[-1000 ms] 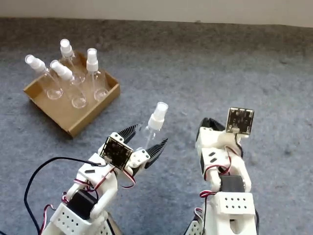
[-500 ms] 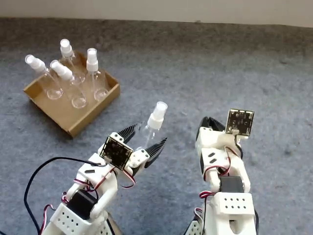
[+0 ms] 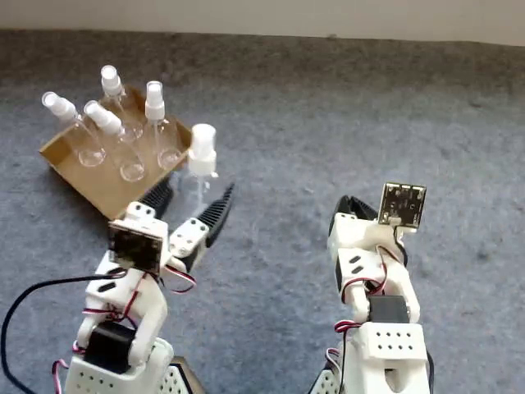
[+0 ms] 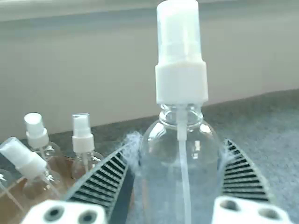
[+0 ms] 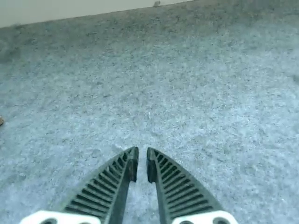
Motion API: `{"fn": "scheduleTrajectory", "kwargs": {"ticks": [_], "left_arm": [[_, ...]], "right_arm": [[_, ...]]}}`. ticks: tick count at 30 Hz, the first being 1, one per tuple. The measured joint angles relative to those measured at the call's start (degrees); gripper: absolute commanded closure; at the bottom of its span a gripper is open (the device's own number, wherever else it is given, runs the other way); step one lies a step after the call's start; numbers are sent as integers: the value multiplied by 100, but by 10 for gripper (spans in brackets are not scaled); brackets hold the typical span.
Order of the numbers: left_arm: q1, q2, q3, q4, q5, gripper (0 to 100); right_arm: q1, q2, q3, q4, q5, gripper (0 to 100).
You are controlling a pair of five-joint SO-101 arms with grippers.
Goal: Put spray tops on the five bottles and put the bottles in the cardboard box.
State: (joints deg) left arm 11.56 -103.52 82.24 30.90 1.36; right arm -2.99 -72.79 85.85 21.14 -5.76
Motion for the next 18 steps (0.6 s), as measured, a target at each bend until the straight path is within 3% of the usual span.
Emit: {"fn": "scheduleTrajectory", "kwargs": {"ticks": [11, 18], "left_arm": [[-765, 79, -914, 44, -738, 846], [-1029, 1767, -2066, 44, -747, 846]], "right_arm": [[-264, 0, 26, 0, 0, 974], [-281, -9, 193, 0, 0, 974]]}}
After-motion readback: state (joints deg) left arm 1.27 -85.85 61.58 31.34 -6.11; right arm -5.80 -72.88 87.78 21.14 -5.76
